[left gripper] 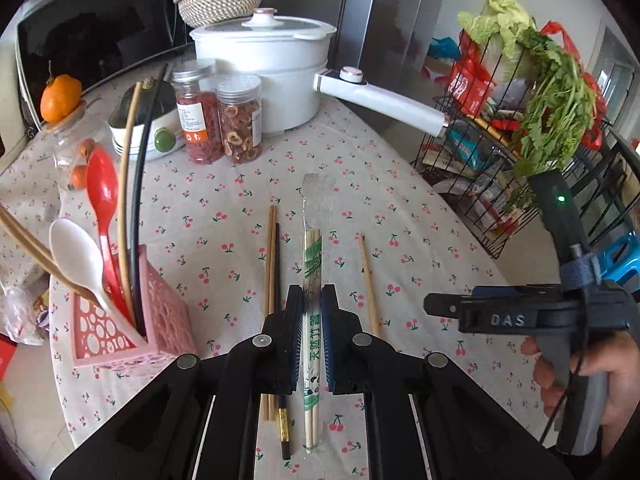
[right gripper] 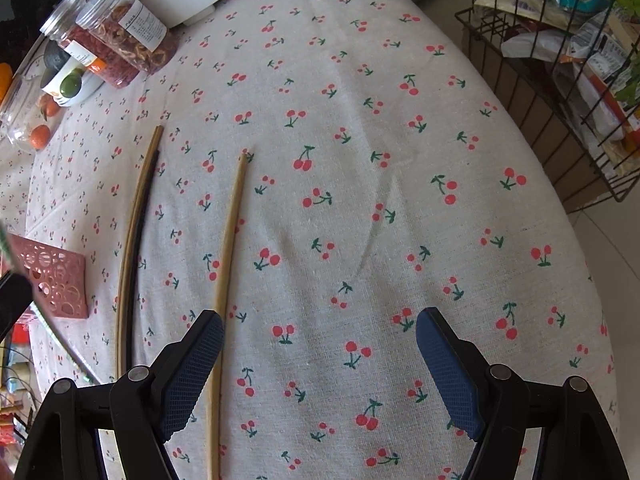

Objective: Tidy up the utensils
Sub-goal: 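Lift the wrapped chopsticks with the left tool while the right tool grasps a wooden chopstick, then drop the wrapped chopsticks into the holder with the left tool while the right tool carries its chopstick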

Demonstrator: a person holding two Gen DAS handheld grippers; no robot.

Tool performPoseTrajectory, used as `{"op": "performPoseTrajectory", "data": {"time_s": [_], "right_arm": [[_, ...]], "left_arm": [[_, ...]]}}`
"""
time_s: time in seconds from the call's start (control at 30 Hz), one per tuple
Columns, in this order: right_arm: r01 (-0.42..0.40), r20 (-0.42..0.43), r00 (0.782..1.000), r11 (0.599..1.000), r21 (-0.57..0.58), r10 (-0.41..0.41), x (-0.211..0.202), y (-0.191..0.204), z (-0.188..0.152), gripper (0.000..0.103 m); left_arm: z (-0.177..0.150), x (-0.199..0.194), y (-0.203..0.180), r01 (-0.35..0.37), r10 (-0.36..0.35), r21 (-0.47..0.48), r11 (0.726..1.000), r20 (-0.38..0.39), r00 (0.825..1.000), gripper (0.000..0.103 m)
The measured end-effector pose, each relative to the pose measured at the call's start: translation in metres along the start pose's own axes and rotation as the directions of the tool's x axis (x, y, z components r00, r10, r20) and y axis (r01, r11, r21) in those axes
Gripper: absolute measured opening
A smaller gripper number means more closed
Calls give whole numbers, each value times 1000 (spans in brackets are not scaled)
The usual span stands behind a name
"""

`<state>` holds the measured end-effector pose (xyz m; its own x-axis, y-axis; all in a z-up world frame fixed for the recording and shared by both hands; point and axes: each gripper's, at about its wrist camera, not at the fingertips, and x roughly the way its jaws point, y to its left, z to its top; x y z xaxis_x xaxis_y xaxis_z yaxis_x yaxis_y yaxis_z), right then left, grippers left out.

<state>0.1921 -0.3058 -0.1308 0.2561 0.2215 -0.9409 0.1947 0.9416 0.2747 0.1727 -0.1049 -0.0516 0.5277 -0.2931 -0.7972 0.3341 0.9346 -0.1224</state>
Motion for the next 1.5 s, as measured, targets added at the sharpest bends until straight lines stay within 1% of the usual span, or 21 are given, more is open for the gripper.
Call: {"op": "performPoseTrajectory", "data": {"time_s": [0.1, 0.2, 0.3, 0.37, 0.4, 0.5, 0.6, 0.67, 0.73, 0.8, 0.83, 0.87, 0.9, 1.0, 1.07, 1.13, 1.27, 1.37, 1.5], "right_arm": [[2, 2, 1000, 1000, -5, -2, 3, 8, 0, 83], [11, 6, 1000, 1000, -15, -11, 6, 16, 1, 83], [11, 12, 1000, 1000, -29, -11, 11, 27, 3, 83], [10, 14, 1000, 999, -46, -10, 16, 34, 4, 83], [10, 15, 1000, 999, -53, -9, 19, 38, 5, 83], [18, 24, 1000, 998, -66, -17, 27, 48, 10, 77], [28, 33, 999, 998, -59, -26, 37, 55, 16, 68], [40, 33, 999, 997, -59, -38, 45, 59, 20, 58], [69, 32, 997, 995, -67, -67, 53, 65, 23, 52], [117, 67, 992, 989, -94, -111, 56, 72, 25, 45], [141, 74, 988, 984, -110, -134, 58, 76, 26, 36], [167, 90, 984, 978, -125, -157, 59, 79, 27, 18], [182, 95, 981, 973, -139, -169, 61, 82, 27, 9], [182, 85, 982, 971, -152, -171, 60, 85, 27, 5], [172, 107, 982, 973, -155, -156, 49, 86, 27, 5], [153, 157, 979, 975, -161, -127, 27, 85, 23, 5], [77, 256, 966, 980, -183, -28, -18, 87, 10, 5], [33, 315, 949, 979, -203, 33, -49, 88, -6, 5], [-27, 392, 913, 975, -220, 113, -88, 87, -24, 5]], "left_arm": [[-17, -29, 10, 24, -25, 6, 1000, 44, 999, 9], [-35, -51, 22, 51, -50, -9, 999, 93, 994, 9], [-49, -62, 37, 55, -50, -33, 998, 142, 989, 9], [-48, -62, 47, 94, -83, -77, 993, 131, 988, 9], [-47, -64, 51, 114, -101, -91, 989, 140, 985, 9], [-48, -71, 58, 139, -122, -102, 985, 162, 979, 9], [-49, -76, 64, 178, -158, -113, 977, 168, 973, 5], [-49, -80, 66, 183, -163, -107, 977, 174, 971, 5], [-49, -83, 70, 185, -164, -105, 977, 182, 969, 5], [-50, -84, 74, 188, -167, -104, 977, 182, 969, 5], [-51, -85, 78, 186, -164, -111, 976, 184, 969, 5], [-51, -85, 81, 186, -162, -119, 975, 184, 969, 5], [-52, -85, 84, 186, -160, -129, 974, 186, 969, 5], [-52, -90, 91, 186, -154, -149, 971, 204, 967, 4], [-53, -98, 93, 193, -157, -151, 969, 224, 962, 5], [-53, -108, 94, 196, -157, -141, 970, 250, 955, 5], [-53, -129, 93, 175, -135, -109, 978, 303, 943, 5], [-52, -146, 93, 161, -117, -96, 982, 356, 927, 5], [-50, -170, 95, 117, -68, -86, 989, 443, 894, 5]]}}
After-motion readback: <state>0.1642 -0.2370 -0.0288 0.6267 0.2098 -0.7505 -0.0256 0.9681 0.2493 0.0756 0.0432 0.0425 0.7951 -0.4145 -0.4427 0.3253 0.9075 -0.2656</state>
